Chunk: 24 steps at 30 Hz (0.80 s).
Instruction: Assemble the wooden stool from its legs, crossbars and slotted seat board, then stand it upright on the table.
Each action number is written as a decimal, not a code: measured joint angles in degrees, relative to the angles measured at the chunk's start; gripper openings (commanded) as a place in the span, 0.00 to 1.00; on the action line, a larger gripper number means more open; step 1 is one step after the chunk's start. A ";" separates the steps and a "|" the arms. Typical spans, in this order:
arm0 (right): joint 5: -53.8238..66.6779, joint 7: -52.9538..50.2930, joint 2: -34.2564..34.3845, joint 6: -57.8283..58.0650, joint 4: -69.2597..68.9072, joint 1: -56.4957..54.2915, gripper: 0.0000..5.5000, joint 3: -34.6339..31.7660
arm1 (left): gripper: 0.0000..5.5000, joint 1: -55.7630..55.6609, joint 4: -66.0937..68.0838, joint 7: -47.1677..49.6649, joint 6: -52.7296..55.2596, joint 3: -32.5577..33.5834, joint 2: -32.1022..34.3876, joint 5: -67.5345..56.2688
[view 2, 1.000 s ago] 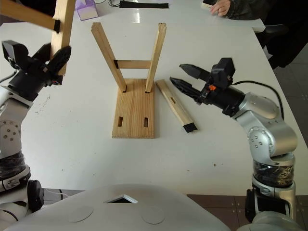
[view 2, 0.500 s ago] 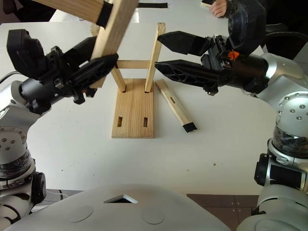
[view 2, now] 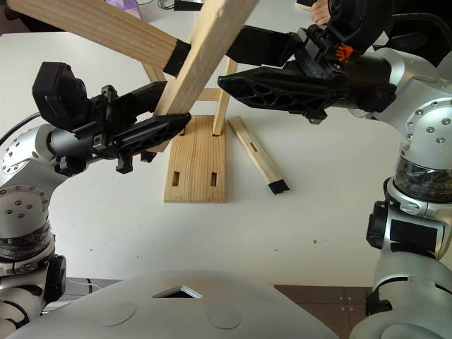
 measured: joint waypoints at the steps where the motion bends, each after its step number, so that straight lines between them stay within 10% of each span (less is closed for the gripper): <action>1: -0.37 0.21 0.15 0.00 -0.06 -0.22 0.63 0.64 | 0.37 0.01 0.14 -0.25 -0.02 -0.37 0.03 0.38; 13: -11.55 5.45 -0.19 -1.66 -1.98 -0.06 0.37 4.06 | 0.37 -0.12 0.88 -1.08 -0.03 -1.80 0.22 1.51; 24: -18.08 10.36 -0.84 -4.11 -3.08 2.79 0.37 5.55 | 0.45 0.55 1.84 -2.09 2.27 -3.36 1.73 2.90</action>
